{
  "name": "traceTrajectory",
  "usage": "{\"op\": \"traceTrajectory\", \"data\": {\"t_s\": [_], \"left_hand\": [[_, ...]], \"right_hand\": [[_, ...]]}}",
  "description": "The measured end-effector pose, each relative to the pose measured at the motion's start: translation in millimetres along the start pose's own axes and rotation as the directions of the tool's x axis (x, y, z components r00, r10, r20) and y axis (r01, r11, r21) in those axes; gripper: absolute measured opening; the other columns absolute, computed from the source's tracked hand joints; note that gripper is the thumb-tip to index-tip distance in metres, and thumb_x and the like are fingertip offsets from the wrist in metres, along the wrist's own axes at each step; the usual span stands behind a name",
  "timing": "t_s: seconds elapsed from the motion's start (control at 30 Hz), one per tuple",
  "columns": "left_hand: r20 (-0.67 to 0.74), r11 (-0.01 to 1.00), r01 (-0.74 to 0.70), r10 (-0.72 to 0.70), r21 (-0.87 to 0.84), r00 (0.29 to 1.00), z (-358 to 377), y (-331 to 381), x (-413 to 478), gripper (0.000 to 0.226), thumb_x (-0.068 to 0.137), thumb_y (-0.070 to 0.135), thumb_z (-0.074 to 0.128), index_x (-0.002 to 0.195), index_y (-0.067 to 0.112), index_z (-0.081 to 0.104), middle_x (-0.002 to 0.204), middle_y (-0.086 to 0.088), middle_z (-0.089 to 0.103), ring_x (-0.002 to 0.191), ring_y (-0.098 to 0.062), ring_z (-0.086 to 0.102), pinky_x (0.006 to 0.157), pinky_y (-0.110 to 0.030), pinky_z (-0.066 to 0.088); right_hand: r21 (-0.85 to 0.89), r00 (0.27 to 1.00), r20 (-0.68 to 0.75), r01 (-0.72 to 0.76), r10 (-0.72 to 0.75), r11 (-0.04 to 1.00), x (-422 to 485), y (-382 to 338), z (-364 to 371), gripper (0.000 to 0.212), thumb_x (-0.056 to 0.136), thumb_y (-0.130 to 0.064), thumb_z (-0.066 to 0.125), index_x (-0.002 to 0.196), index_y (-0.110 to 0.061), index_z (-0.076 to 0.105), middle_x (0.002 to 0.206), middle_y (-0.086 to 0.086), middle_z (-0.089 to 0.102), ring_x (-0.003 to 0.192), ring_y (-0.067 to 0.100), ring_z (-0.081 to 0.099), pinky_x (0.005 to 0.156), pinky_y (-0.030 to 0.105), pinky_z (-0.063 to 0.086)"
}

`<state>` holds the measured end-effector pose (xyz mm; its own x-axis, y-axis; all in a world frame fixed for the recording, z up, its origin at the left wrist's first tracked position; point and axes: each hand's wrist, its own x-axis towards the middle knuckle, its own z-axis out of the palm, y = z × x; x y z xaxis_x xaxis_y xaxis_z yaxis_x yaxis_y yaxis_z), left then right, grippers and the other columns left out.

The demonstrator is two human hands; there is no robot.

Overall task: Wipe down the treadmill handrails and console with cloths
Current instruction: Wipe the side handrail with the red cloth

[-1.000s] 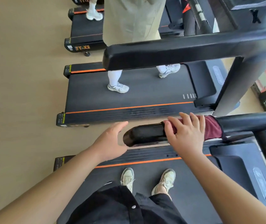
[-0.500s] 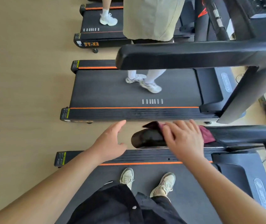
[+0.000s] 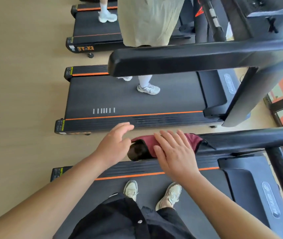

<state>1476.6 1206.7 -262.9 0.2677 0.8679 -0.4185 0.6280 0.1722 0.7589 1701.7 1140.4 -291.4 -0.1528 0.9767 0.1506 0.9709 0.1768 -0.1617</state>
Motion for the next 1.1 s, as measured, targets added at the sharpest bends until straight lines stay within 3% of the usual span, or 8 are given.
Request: {"op": "traceTrajectory", "data": {"t_s": [0.1, 0.2, 0.37, 0.43, 0.6, 0.77, 0.9, 1.1], "left_hand": [[0.033, 0.995, -0.079, 0.077, 0.064, 0.996, 14.9, 24.1, 2.7, 0.056, 0.089, 0.007, 0.052, 0.140, 0.026, 0.058, 0.157, 0.018, 0.039, 0.138, -0.005, 0.042, 0.117, -0.021, 0.031], [0.075, 0.980, -0.178, 0.171, 0.088, 0.982, 29.7, 45.3, 5.0, 0.054, 0.090, 0.005, 0.052, 0.140, 0.025, 0.059, 0.159, 0.017, 0.036, 0.137, -0.001, 0.043, 0.106, -0.002, 0.024], [0.056, 0.953, -0.260, 0.255, 0.156, 0.965, 52.1, 69.6, 18.5, 0.052, 0.092, 0.002, 0.046, 0.138, 0.021, 0.062, 0.159, 0.011, 0.040, 0.143, -0.004, 0.039, 0.116, -0.016, 0.026], [0.101, 0.937, -0.291, 0.276, 0.195, 0.956, 63.5, 78.4, 25.6, 0.049, 0.093, 0.005, 0.047, 0.137, 0.020, 0.063, 0.154, 0.008, 0.047, 0.140, -0.007, 0.044, 0.115, -0.018, 0.029], [0.307, 0.727, -0.341, 0.186, 0.596, 0.933, 117.1, 103.6, 31.4, 0.059, 0.097, 0.059, 0.043, 0.145, 0.024, 0.043, 0.145, -0.003, 0.053, 0.131, -0.032, 0.052, 0.104, -0.045, 0.044], [0.186, 0.568, -0.325, 0.291, 0.756, 0.939, 144.1, 97.5, 29.8, 0.081, 0.091, 0.078, 0.033, 0.150, 0.022, 0.033, 0.137, -0.004, 0.056, 0.119, -0.032, 0.057, 0.094, -0.046, 0.045], [0.160, 0.549, -0.447, 0.491, 0.706, 0.856, 111.9, 42.9, 22.8, 0.071, 0.098, 0.069, 0.032, 0.152, 0.024, 0.041, 0.132, 0.002, 0.060, 0.111, -0.029, 0.061, 0.087, -0.044, 0.050], [0.066, 0.607, -0.454, 0.551, 0.652, 0.832, 76.9, -1.8, 8.2, 0.064, 0.102, 0.055, 0.033, 0.146, 0.013, 0.051, 0.125, -0.003, 0.063, 0.110, -0.027, 0.059, 0.093, -0.039, 0.048]], "right_hand": [[-0.024, 0.933, -0.123, -0.344, 0.339, 0.939, -11.8, 44.7, -8.8, 0.037, 0.101, -0.031, 0.047, 0.123, -0.010, 0.068, 0.128, 0.009, 0.066, 0.128, 0.035, 0.054, 0.120, 0.052, 0.027], [-0.037, 0.894, -0.101, -0.441, 0.435, 0.897, -18.3, 31.3, -4.2, 0.044, 0.100, -0.030, 0.043, 0.131, -0.005, 0.062, 0.137, 0.015, 0.059, 0.138, 0.039, 0.043, 0.121, 0.057, 0.021], [0.228, 0.992, 0.034, -0.124, 0.120, 0.966, -40.6, -26.1, -3.4, 0.059, 0.099, -0.035, 0.048, 0.150, -0.006, 0.047, 0.161, 0.009, 0.038, 0.154, 0.030, 0.024, 0.124, 0.055, 0.019], [0.421, 1.000, -0.014, -0.014, 0.022, 0.907, -45.6, -5.2, -22.5, 0.046, 0.097, -0.022, 0.055, 0.141, -0.010, 0.058, 0.155, 0.003, 0.048, 0.151, 0.026, 0.035, 0.121, 0.050, 0.031], [0.309, 0.912, -0.229, -0.263, 0.340, 0.914, -55.4, 84.2, -70.8, 0.023, 0.090, -0.013, 0.066, 0.109, -0.008, 0.075, 0.121, 0.005, 0.069, 0.117, 0.027, 0.062, 0.099, 0.044, 0.052], [0.170, 0.963, 0.078, -0.269, 0.259, 0.948, -50.0, 114.9, -67.5, 0.067, 0.072, -0.025, 0.079, 0.136, -0.011, 0.061, 0.140, 0.010, 0.057, 0.137, 0.036, 0.046, 0.111, 0.053, 0.043], [0.024, 0.898, 0.388, -0.233, 0.206, 0.972, -24.7, 113.7, -74.7, 0.097, 0.072, -0.037, 0.084, 0.156, -0.020, 0.037, 0.161, 0.007, 0.035, 0.154, 0.032, 0.021, 0.127, 0.047, 0.015], [-0.013, 0.897, 0.339, -0.296, 0.283, 0.955, -6.9, 104.5, -69.5, 0.088, 0.065, -0.054, 0.087, 0.144, -0.037, 0.051, 0.140, -0.015, 0.054, 0.135, 0.015, 0.042, 0.113, 0.027, 0.030]]}}
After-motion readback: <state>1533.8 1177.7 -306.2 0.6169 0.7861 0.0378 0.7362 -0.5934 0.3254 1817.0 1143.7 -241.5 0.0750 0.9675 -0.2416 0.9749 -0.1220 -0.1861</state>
